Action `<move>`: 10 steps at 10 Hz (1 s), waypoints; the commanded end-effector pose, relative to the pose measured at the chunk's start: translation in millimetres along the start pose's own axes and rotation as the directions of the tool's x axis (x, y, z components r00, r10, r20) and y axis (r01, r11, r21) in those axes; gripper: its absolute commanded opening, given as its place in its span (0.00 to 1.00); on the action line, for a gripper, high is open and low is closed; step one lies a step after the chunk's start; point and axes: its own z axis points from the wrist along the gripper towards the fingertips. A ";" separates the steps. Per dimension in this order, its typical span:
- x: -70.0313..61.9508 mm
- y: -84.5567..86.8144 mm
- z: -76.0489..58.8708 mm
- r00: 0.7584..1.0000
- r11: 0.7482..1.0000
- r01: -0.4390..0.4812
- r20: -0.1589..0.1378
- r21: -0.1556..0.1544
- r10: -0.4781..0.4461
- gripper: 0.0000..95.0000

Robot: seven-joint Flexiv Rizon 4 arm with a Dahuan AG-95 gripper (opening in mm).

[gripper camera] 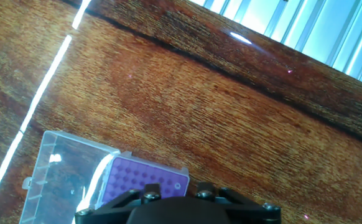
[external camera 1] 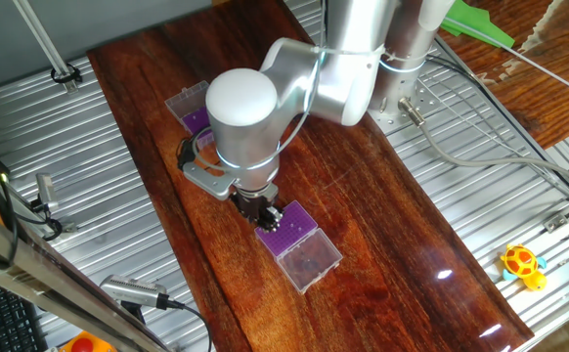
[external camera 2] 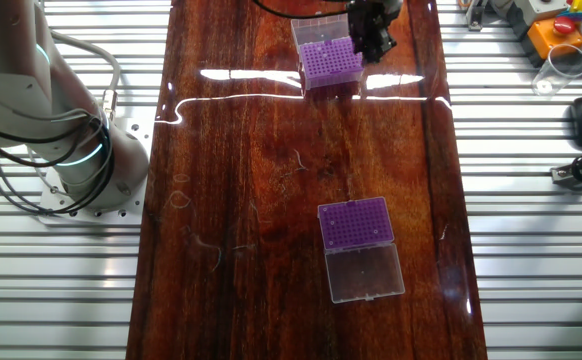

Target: Transfer all small pipette tips from one holder to another

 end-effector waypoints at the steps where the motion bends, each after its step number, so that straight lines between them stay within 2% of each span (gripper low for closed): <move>1: 6.9 -8.1 -4.0 1.000 1.000 0.029 -0.003 -0.005 -0.029 0.20; 3: 20.4 -24.2 -8.8 0.998 0.998 0.068 -0.004 -0.010 -0.068 0.20; 4: 33.4 -38.5 -10.8 0.996 0.996 0.094 -0.007 -0.010 -0.094 0.20; 6: 48.4 -50.0 -15.0 0.995 0.995 0.101 -0.021 -0.013 -0.101 0.20; 8: 48.4 -50.0 -15.0 0.993 0.993 0.117 -0.025 -0.002 -0.117 0.20; 10: 48.4 -50.0 -15.0 0.998 0.998 0.055 0.004 -0.014 -0.055 0.20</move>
